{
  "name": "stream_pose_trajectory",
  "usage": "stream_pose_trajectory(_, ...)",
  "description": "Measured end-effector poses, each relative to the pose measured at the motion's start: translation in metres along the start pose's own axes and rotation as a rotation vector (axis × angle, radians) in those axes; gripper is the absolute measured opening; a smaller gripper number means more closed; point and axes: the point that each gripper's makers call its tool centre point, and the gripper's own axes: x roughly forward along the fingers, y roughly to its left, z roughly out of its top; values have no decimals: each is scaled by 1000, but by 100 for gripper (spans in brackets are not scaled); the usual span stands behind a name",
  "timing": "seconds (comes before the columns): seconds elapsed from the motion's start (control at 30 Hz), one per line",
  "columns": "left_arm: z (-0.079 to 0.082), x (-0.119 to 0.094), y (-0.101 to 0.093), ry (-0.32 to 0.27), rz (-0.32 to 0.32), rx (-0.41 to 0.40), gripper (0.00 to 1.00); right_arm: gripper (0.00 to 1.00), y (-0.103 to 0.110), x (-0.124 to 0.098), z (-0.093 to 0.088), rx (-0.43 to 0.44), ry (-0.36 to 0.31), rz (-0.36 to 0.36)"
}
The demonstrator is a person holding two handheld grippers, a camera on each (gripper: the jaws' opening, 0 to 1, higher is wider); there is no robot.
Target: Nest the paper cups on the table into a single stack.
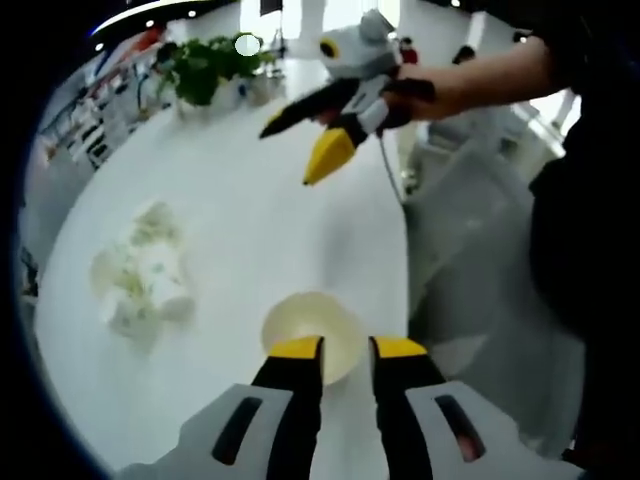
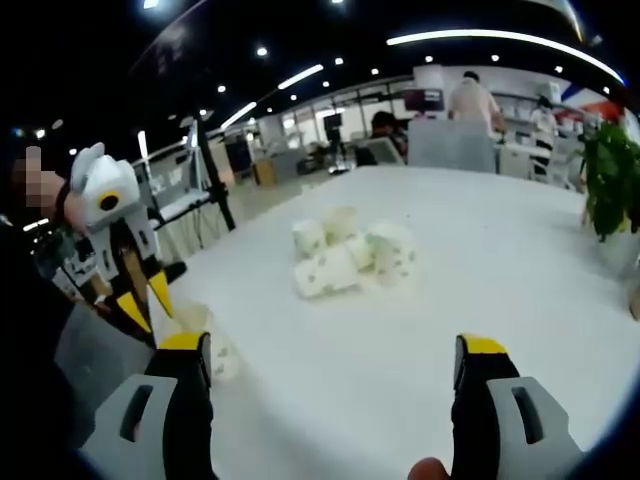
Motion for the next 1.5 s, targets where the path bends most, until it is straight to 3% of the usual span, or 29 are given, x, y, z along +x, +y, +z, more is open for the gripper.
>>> stream_pose_trajectory(0.33,10,-18,15,-144,58,-142,19,99,0,-2,1,-1,4,-7)
stream_pose_trajectory(0.53,11,-23,17,-179,76,-156,21,99,4,-1,3,-16,13,-2)
stream_pose_trajectory(0.8,24,-37,25,-305,117,-185,28,99,6,-1,7,-34,21,-3)
stream_pose_trajectory(0.93,23,-44,32,-331,145,-209,30,99,6,-1,8,-38,26,-4)
stream_pose_trajectory(1.03,28,-53,36,-383,168,-221,32,99,10,-1,9,-43,31,-2)
stream_pose_trajectory(1.13,23,-58,40,-390,187,-242,36,99,11,1,9,-43,32,1)
stream_pose_trajectory(1.23,26,-67,45,-443,217,-248,41,99,13,2,10,-46,36,2)
stream_pose_trajectory(1.5,20,-76,55,-470,275,-261,51,99,17,3,14,-51,37,4)
